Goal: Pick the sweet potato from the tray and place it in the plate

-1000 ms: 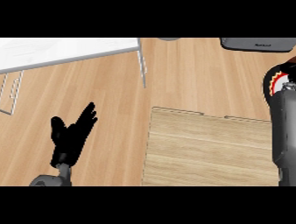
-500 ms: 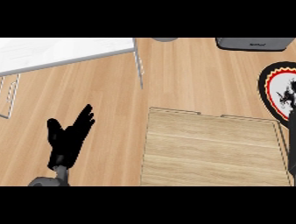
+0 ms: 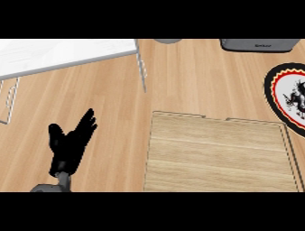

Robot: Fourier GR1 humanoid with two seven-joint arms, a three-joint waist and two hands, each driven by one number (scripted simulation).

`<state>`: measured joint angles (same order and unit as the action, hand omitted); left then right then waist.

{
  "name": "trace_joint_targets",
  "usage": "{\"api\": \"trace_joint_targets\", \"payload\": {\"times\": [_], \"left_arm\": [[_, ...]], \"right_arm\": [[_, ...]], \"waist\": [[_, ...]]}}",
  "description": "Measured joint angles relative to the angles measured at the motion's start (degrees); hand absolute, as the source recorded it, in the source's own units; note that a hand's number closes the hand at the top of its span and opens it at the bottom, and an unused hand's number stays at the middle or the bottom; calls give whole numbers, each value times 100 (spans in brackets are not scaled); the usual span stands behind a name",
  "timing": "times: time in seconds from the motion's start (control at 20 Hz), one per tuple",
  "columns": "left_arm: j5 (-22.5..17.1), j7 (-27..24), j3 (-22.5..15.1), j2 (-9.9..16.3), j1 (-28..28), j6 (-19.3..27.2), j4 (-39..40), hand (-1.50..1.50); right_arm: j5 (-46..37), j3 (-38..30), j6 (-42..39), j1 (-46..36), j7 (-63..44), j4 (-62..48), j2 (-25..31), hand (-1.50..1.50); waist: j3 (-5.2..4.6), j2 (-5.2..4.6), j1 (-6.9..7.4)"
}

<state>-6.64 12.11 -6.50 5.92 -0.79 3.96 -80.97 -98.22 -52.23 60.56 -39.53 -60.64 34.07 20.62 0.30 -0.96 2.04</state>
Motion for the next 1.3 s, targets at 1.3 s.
{"api": "trace_joint_targets", "payload": {"times": [1.3], "left_arm": [[-62, -53, 187, 117, 239, -114, -41, 0]], "right_arm": [[6648, 818, 607, 1213, 5182, 2144, -859, -150]], "waist": [[-6, 105, -227]]}}
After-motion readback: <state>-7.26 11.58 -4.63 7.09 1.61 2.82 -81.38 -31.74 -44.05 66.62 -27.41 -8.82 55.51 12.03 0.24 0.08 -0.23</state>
